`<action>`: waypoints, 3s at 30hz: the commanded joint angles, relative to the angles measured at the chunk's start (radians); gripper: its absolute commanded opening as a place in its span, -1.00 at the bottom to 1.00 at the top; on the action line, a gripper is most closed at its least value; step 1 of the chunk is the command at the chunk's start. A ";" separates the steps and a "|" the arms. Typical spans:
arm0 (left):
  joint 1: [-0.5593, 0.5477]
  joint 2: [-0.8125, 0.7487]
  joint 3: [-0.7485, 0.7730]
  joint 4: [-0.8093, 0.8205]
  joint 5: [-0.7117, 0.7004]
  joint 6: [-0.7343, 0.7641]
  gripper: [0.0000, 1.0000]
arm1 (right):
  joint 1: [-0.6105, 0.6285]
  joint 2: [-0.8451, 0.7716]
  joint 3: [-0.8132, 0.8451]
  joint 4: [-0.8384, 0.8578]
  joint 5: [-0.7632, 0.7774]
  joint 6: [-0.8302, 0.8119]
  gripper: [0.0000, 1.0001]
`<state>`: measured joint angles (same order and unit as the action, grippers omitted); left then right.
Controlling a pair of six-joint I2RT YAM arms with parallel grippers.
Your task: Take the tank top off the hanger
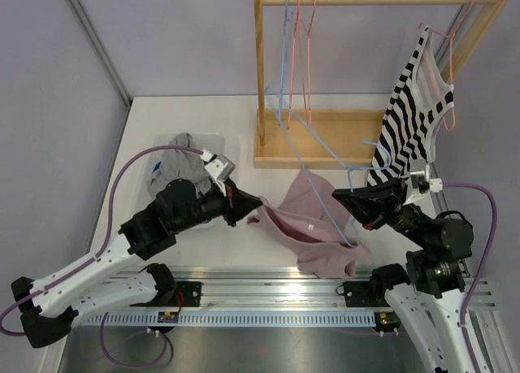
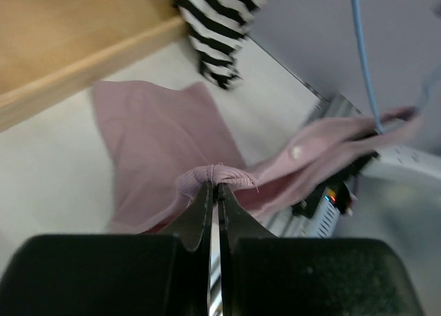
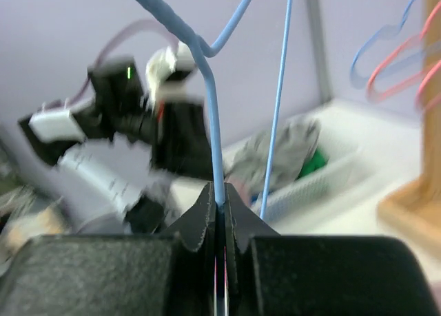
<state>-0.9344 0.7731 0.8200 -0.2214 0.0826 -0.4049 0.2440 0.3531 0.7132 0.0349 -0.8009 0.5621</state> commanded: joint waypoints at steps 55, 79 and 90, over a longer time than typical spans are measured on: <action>-0.090 0.094 0.195 -0.444 -0.507 -0.022 0.98 | 0.110 1.353 1.514 -0.710 0.861 -0.257 -1.00; -0.092 0.228 0.206 -0.331 -0.419 -0.060 0.98 | 0.187 1.180 1.384 -0.699 0.971 -0.309 0.57; -0.156 0.552 0.261 -0.191 -0.389 -0.115 0.98 | 0.189 0.801 1.079 -0.794 0.967 -0.380 0.99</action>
<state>-1.0740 1.2610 1.0252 -0.5194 -0.3279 -0.4927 0.4294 1.2480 1.8866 -0.7116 0.1951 0.2127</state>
